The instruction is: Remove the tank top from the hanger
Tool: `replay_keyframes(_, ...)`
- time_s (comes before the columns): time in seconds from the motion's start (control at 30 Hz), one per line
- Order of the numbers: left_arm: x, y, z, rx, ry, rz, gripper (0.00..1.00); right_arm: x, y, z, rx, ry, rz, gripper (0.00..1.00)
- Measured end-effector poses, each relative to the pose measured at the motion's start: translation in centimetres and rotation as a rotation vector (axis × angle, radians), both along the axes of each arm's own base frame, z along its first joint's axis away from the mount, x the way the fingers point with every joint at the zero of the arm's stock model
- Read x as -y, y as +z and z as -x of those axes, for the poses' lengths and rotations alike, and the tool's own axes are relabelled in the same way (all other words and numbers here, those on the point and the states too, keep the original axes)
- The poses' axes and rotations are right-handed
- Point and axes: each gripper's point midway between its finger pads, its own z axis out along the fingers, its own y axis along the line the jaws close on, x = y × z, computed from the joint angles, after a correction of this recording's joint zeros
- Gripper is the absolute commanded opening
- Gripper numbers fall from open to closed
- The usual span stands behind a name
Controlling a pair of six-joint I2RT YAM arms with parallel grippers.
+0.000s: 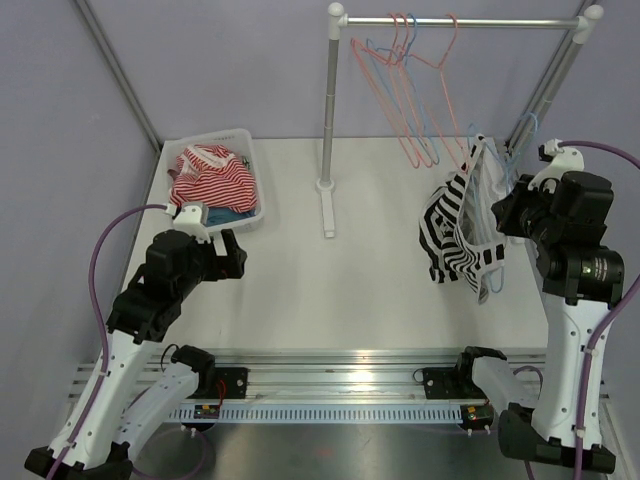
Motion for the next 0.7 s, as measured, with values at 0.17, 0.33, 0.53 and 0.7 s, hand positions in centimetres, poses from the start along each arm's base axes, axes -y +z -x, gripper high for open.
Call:
replay_keyframes(0.17, 0.4, 0.1, 0.1, -0.002, -0.015, 0.002, 0.99, -0.5, -1.0, 2.1, 0.001, 0.008, 0.002, 0.00)
replay_keyframes(0.33, 1.8, 1.0, 0.4, 0.004, -0.067, 0.017, 0.99, -2.1, -1.4, 3.7, -0.010, 0.071, -0.016, 0.00)
replay_keyframes(0.53, 4.1, 3.1, 0.8, 0.030, -0.144, 0.039, 0.99, -5.1, -4.6, 5.0, -0.106, 0.213, -0.083, 0.00)
replay_keyframes(0.7, 6.3, 5.1, 1.1, 0.050, -0.195, 0.047, 0.99, -8.4, -5.6, 5.9, -0.162, 0.378, -0.199, 0.00)
